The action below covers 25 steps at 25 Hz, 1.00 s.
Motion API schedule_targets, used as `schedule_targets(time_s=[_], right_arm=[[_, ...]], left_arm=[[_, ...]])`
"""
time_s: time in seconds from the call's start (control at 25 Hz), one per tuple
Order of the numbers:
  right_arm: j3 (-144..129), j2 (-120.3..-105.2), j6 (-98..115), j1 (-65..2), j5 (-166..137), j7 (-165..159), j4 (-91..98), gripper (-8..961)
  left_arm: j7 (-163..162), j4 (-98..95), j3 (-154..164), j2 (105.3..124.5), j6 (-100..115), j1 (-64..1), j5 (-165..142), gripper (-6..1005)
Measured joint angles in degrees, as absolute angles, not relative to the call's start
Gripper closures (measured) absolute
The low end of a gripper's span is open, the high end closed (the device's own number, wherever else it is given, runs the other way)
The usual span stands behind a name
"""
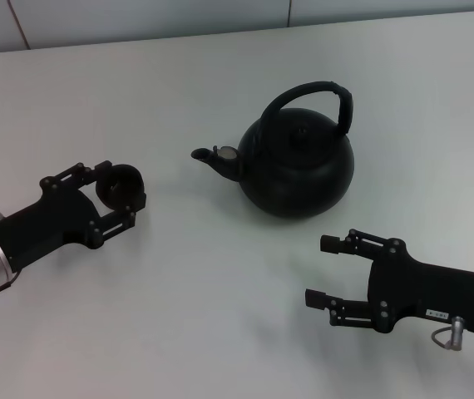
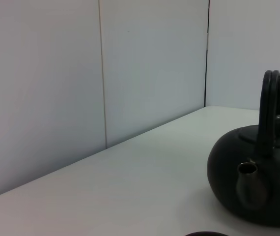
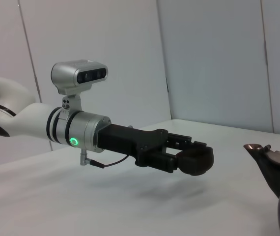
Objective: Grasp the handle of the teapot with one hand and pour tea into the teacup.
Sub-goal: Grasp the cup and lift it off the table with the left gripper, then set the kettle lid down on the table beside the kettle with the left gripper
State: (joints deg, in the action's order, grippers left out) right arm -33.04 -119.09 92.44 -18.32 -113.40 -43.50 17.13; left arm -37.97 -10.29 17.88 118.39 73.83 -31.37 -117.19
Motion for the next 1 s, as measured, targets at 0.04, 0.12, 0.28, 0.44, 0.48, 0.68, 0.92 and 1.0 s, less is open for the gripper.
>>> schedule_targets(time_s=[0.04,0.12,0.28,0.44,0.48,0.68,0.92,1.0], right_arm=[[-33.0,-119.09,92.5,-18.3,-113.4,-43.5,17.1,140],[-33.0,-119.09,92.6,-18.3,-113.4,-43.5,17.1,140],[-33.0,-119.09,92.7,-18.3,-113.4,-43.5,17.1,140],[-33.0,-119.09,92.7,-18.3,-113.4,-43.5,17.1,139],[-33.0,-119.09,92.7,-18.3,-113.4,-43.5,17.1,139],[-33.0,-119.09,92.7,-18.3,-113.4,-43.5,17.1,139],[-33.1,-119.09,92.7,-18.5,-113.4,-43.5,17.1,139],[-33.1,-119.09,92.7,-18.6,-113.4,-43.5,17.1,139]], left_arm=[[-38.0,-10.3,17.9,118.39,73.8,-31.4,-117.2,312],[-37.9,-10.1,17.9,118.47,74.1,-31.6,-117.4,312],[-37.3,-8.7,19.0,118.73,73.9,-33.2,-117.6,312],[-36.9,-7.3,19.7,118.8,73.4,-34.6,-117.6,312],[-36.9,-7.0,20.0,118.81,73.2,-34.9,-117.6,312],[-36.8,-6.3,21.0,119.07,72.1,-35.9,-117.6,312],[-36.0,-5.6,21.0,119.09,71.4,-36.2,-117.5,313],[-36.0,-5.5,21.0,119.09,71.1,-36.2,-117.5,312]])
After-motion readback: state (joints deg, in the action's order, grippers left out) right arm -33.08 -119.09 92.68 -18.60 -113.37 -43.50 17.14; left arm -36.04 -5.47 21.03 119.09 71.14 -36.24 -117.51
